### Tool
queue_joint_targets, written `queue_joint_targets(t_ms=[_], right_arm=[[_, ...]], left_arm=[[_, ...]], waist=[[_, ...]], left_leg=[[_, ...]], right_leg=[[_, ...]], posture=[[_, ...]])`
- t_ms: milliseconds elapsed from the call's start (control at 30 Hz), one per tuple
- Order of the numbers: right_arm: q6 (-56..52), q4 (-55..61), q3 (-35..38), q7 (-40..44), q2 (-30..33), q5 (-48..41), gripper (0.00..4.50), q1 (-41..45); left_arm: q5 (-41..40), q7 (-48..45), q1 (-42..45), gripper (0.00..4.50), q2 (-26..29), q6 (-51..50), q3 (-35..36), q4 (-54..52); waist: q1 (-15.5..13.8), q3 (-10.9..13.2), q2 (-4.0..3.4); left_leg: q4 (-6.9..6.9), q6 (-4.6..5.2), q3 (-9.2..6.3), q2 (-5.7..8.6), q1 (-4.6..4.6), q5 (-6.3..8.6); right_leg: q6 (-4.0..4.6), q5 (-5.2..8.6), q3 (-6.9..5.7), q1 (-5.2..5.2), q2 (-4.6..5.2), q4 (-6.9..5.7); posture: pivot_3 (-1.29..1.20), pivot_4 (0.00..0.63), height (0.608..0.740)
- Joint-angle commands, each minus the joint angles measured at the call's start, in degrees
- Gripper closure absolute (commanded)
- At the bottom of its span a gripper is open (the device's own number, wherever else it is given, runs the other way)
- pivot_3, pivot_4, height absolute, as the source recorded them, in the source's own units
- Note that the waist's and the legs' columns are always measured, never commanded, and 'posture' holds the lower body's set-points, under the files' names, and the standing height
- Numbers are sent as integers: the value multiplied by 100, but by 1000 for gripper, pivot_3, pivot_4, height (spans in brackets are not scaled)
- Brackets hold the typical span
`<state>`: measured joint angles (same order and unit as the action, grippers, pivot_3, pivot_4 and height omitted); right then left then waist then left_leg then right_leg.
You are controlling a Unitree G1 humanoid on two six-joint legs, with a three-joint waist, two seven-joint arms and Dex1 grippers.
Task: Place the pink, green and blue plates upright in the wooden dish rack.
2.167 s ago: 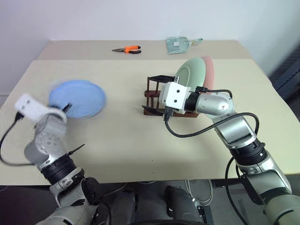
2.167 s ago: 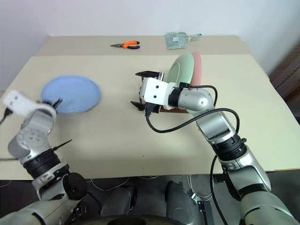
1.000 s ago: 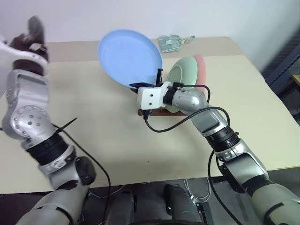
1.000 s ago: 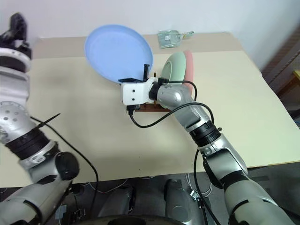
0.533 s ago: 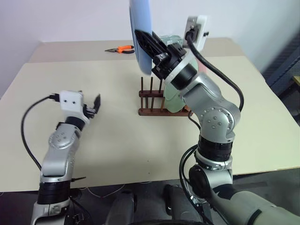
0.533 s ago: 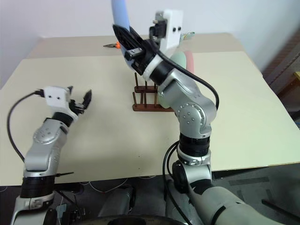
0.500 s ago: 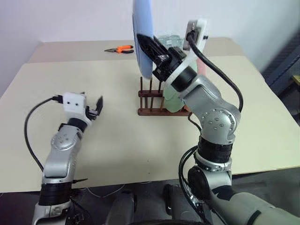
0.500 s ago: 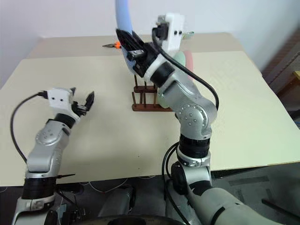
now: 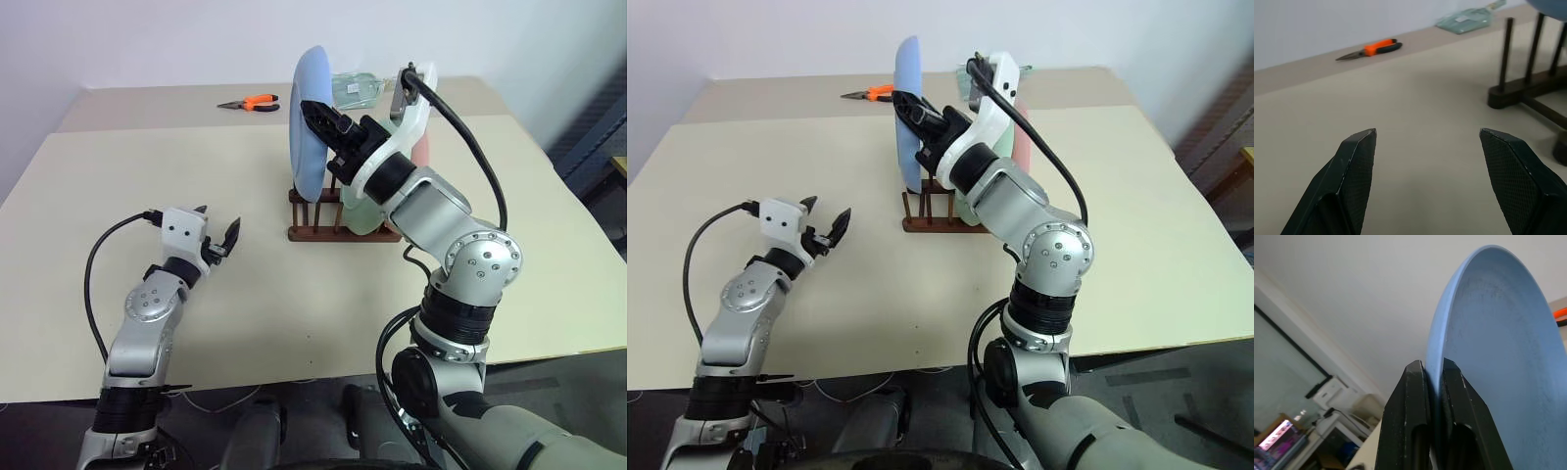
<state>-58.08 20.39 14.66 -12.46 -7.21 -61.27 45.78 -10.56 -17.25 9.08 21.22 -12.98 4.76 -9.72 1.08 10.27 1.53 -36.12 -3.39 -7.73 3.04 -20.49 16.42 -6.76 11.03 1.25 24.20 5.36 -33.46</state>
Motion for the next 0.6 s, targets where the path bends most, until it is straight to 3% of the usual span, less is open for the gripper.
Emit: queue_joint_targets(t_ms=[33, 267, 600], right_arm=[[192, 112, -73, -159, -119, -339, 4500, 135], [281, -216, -189, -405, -23, -434, 4500, 102], [405, -587, -206, -684, 26, -398, 4500, 186]], left_arm=[[-15, -208, -78, 1068, 50, 87, -30, -172], [-191, -808, -377, 1068, 250, -69, -113, -361], [-167, -843, -412, 1068, 155, -388, -252, -732]], waist=[[4, 0, 0], [9, 0, -2], [10, -1, -5]], left_leg=[[0, 0, 0, 0, 0, 0], [1, 0, 0, -3, 0, 0], [1, 1, 1, -6, 1, 0]], right_leg=[[0, 0, 0, 0, 0, 0], [1, 0, 0, 1, -2, 0], [1, 1, 1, 1, -5, 0]], posture=[[0, 150, 740], [0, 150, 740], [0, 150, 740]])
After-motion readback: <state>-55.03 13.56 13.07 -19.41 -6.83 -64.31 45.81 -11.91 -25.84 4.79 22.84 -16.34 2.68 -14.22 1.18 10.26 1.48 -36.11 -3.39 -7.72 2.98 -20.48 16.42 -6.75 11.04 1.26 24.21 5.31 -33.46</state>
